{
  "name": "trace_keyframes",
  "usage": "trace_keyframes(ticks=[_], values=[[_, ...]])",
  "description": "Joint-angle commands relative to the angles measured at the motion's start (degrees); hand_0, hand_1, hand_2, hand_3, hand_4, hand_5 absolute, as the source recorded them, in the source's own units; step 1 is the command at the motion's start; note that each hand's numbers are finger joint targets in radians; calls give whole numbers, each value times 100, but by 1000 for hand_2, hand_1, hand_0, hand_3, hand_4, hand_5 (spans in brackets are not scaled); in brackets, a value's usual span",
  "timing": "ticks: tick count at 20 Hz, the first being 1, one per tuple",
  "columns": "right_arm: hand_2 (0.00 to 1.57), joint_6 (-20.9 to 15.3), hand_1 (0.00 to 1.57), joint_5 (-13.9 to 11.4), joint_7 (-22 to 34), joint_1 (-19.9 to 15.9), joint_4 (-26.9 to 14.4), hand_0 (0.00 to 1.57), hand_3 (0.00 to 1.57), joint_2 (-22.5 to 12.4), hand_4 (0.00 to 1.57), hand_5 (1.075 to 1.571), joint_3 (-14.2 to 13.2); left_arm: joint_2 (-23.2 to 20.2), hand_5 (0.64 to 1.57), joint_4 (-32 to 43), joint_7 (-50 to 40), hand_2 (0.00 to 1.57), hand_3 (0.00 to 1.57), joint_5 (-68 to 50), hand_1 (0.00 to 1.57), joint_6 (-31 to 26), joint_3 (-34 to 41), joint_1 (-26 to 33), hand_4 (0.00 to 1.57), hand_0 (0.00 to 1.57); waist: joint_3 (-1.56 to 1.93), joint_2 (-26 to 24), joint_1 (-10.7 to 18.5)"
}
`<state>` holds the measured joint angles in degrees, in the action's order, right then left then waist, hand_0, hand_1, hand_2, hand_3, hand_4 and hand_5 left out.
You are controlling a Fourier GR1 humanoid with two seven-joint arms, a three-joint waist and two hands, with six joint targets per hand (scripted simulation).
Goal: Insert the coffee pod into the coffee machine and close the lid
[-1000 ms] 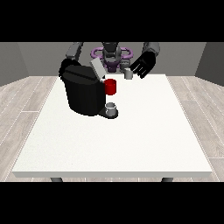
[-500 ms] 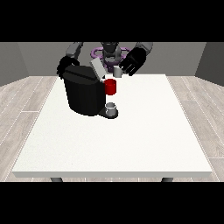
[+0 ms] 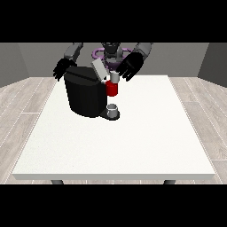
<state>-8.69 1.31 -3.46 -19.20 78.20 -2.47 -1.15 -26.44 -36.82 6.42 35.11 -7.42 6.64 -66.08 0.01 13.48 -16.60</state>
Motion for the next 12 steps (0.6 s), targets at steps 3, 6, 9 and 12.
trace_keyframes(ticks=[3, 6, 9, 12], values=[[0, 117, 0, 67, 298, 59, 304, 0, 0, -80, 526, 1571, 32, -77, 1571, 220, -69, 1335, 1233, 27, 1326, -144, 61, -56, 503, 1326, -1, -47, -215], [0, -111, 0, -149, -60, 173, 270, 0, 0, 128, 480, 1571, 174, -81, 1571, 153, 172, 1283, 1207, 95, 1229, -12, 26, -76, 511, 1229, -1, 192, -158], [0, -102, 0, -12, 338, 147, 281, 0, 0, -14, 537, 1571, -23, 176, 1571, 132, 177, 1261, 1187, 179, 1206, 56, -104, 179, 504, 1206, -1, -61, -41], [0, -44, 0, 177, 160, -45, 46, 0, 0, -62, 499, 1571, -275, 203, 1571, 82, -19, 1264, 1195, 91, 1185, -158, -39, -116, 497, 1185, 1, 12, 50]])
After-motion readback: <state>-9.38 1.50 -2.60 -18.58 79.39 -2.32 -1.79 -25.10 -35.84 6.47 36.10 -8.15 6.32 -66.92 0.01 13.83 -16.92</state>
